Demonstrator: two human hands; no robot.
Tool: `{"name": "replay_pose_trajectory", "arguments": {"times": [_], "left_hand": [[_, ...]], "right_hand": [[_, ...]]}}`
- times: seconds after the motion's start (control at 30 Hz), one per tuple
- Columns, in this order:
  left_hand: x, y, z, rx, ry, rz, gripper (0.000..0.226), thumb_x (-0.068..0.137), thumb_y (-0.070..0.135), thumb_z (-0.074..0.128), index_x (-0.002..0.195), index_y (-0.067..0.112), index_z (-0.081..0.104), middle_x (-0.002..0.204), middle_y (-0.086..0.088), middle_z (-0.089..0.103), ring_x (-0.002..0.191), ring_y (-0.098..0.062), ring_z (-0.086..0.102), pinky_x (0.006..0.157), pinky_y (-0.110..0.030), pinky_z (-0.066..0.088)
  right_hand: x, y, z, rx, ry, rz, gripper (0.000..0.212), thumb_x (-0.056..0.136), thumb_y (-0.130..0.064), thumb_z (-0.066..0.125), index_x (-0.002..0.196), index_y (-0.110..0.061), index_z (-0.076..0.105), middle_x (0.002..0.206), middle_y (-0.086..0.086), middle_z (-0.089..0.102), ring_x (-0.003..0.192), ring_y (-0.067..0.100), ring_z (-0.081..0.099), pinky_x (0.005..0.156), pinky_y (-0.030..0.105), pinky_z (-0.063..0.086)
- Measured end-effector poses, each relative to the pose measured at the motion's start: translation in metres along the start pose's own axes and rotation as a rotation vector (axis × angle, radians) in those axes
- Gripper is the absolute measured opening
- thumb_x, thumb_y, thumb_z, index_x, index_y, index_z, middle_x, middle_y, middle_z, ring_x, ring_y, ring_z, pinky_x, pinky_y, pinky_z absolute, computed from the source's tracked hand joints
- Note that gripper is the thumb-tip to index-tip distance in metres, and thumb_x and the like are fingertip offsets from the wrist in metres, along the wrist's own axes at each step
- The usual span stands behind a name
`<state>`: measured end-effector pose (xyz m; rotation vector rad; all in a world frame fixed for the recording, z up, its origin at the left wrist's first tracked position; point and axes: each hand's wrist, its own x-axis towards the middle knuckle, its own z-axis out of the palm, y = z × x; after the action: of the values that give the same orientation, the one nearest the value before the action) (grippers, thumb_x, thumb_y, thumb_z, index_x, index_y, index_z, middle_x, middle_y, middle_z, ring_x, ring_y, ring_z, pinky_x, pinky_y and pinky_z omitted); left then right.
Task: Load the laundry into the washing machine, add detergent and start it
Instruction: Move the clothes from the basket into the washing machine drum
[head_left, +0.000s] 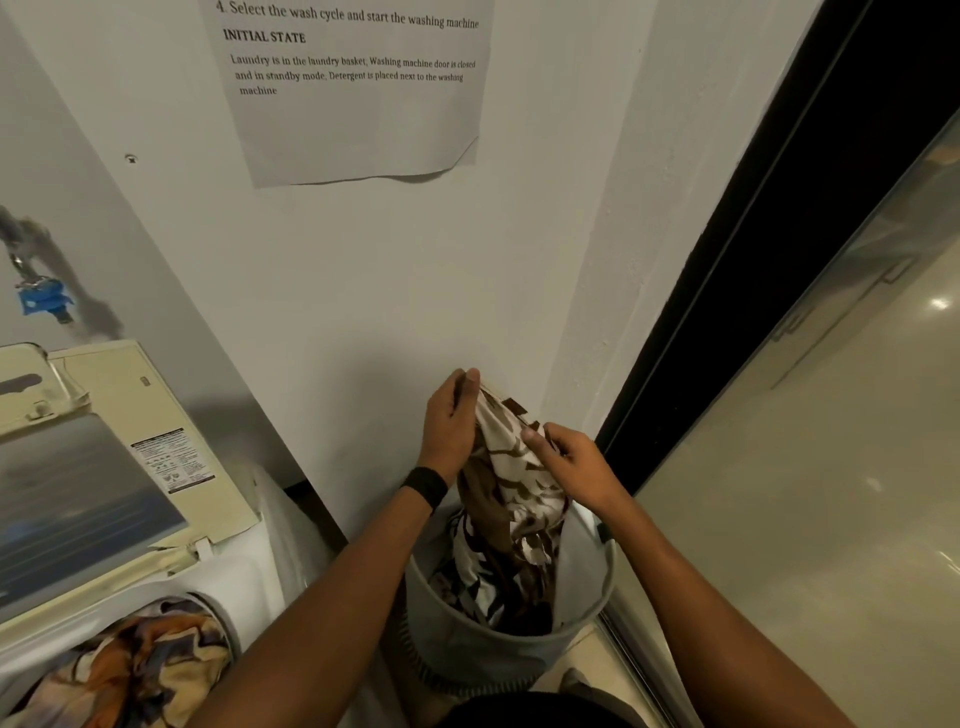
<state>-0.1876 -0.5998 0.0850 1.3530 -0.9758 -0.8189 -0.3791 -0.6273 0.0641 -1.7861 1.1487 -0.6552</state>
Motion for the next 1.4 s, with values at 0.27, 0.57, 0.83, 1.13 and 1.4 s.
{"name": "replay_pose_trajectory", "arguments": {"times": [0.27,0.57,0.83,1.13,1.4], "left_hand": [[-0.007,-0.003,0.006,0.105,-0.186,0.14,0.035,0.104,0.045,0.05,0.113,0.017,0.069,0.094,0.005,0.072,0.089,-0.008,0.068,0.085,-0.024,0.056],[0.0,0.009,-0.007,0.052,0.144,0.044,0.049,0.106,0.036,0.053,0.063,0.019,0.039,0.055,0.008,0.037,0.053,-0.009,0.035,0.054,-0.026,0.032],[0.002,0.01,-0.021,0.085,0.134,0.092,0.045,0.105,0.05,0.046,0.078,0.014,0.047,0.067,0.01,0.047,0.062,-0.007,0.045,0.062,-0.025,0.04],[-0.013,0.008,0.014,0.07,0.018,0.069,0.048,0.107,0.039,0.05,0.074,0.004,0.055,0.063,-0.008,0.053,0.061,-0.015,0.05,0.061,-0.037,0.042],[-0.004,0.009,-0.002,0.025,0.175,-0.01,0.049,0.105,0.047,0.048,0.066,0.019,0.037,0.058,0.006,0.038,0.055,-0.011,0.037,0.057,-0.028,0.036]], "right_hand": [[0.011,-0.029,-0.01,0.05,0.225,-0.072,0.044,0.102,-0.037,0.061,0.065,-0.016,0.048,0.056,-0.014,0.045,0.055,0.002,0.043,0.056,0.021,0.035],[-0.005,0.001,0.022,-0.281,0.138,-0.076,0.034,0.101,-0.057,0.049,0.086,-0.027,0.053,0.069,-0.011,0.063,0.065,0.004,0.06,0.061,0.03,0.049],[-0.01,-0.011,0.001,0.068,0.319,-0.031,0.037,0.101,-0.043,0.059,0.077,-0.015,0.056,0.067,-0.004,0.056,0.063,0.003,0.052,0.06,0.022,0.042],[0.009,-0.047,0.008,0.026,0.172,-0.093,0.045,0.101,-0.049,0.058,0.071,-0.015,0.055,0.059,-0.01,0.051,0.056,0.002,0.047,0.056,0.022,0.04],[-0.024,0.012,0.036,-0.161,0.155,-0.017,0.028,0.109,-0.039,0.041,0.089,-0.024,0.053,0.079,-0.008,0.058,0.071,0.006,0.055,0.066,0.029,0.041]]}}
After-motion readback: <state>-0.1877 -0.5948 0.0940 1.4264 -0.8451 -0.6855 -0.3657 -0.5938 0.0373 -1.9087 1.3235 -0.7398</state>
